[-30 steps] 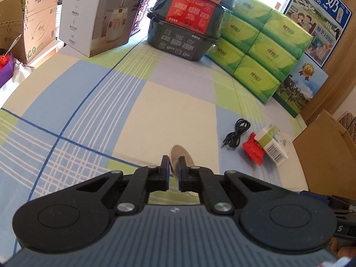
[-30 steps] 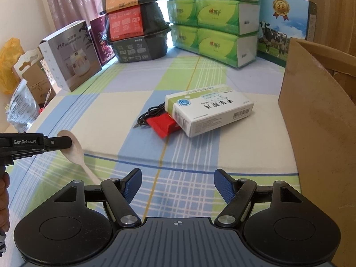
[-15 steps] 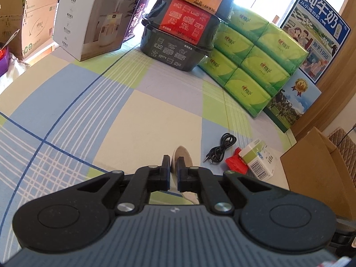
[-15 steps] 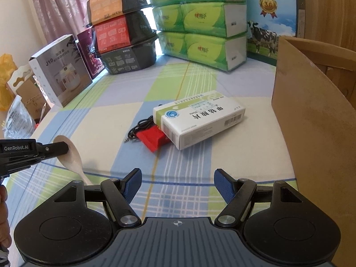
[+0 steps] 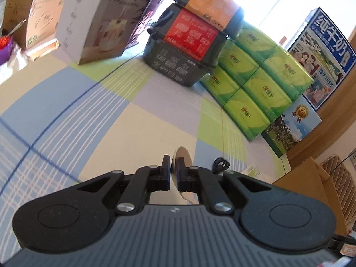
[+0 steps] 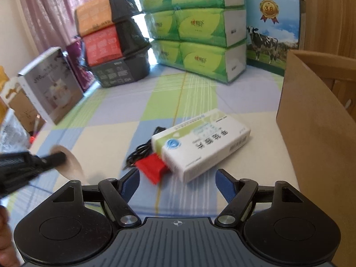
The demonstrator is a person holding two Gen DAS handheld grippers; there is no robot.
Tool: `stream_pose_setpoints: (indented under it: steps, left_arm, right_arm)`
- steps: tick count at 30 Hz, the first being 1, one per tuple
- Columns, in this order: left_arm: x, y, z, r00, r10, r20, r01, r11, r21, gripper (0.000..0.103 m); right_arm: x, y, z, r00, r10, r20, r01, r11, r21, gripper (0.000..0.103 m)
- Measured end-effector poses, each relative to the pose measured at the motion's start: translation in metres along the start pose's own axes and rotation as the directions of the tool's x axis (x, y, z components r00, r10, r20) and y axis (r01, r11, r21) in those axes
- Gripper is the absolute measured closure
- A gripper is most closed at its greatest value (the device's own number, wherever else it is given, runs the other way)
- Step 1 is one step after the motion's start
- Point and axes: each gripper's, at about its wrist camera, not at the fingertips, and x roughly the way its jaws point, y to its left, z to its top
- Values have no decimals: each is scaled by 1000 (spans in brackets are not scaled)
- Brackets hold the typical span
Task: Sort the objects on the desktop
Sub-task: 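Grasp the white medicine box with the right tool while the left tool holds the spoon, then lift the medicine box with the right tool toward the left tool holding the spoon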
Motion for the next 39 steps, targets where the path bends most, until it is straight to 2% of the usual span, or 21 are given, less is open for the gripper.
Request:
stream_pose_setpoints:
  steps: [2,6,9,12,19,21,23,26,32,35,39]
  left_arm:
    - [5,-7,6,1000,-1,-13,1,999,35,101]
    - [20,-10,10,998,8,-67,-1,994,110,101]
    - [27,-7,10,996,9,-91,4,991,131,101]
    - [31,-7,10,994,0,-106,15,989,145,101]
    - [35,-9,10,992,-6,-124,27,986,162,101]
    - [36,-8,8,991,-3,-131,25,986,162,101]
    - [36,-6,8,991,0,-133,22,987,162,101]
    - [34,-3,9,991,3,-130,17,987,158,101]
    - [33,2,9,990,6,-137,16,987,158,101]
    - [35,-2,11,988,-5,-153,33,982,185,101]
    - [39,-11,22,986,-35,-161,69,975,212,101]
  right_arm:
    - [10,-4,6,999,-28,-27,28,1000,13,25]
    - [25,-18,19,998,-18,-55,24,994,106,22]
    - [33,-19,30,999,-15,-47,22,989,148,13]
    - [44,-14,41,998,-30,-56,38,987,153,10]
    - [69,-1,57,987,-120,-105,131,986,100,9]
    - [73,-3,60,984,-130,-123,145,982,124,9]
    - [73,-5,60,983,-132,-125,152,975,160,9]
    - [73,-4,56,982,-137,-127,153,980,129,10]
    - [60,-24,40,975,-167,-144,188,971,149,12]
    - [46,-34,43,983,-133,-123,155,969,191,12]
    - [35,-34,63,989,-106,-99,125,970,210,9]
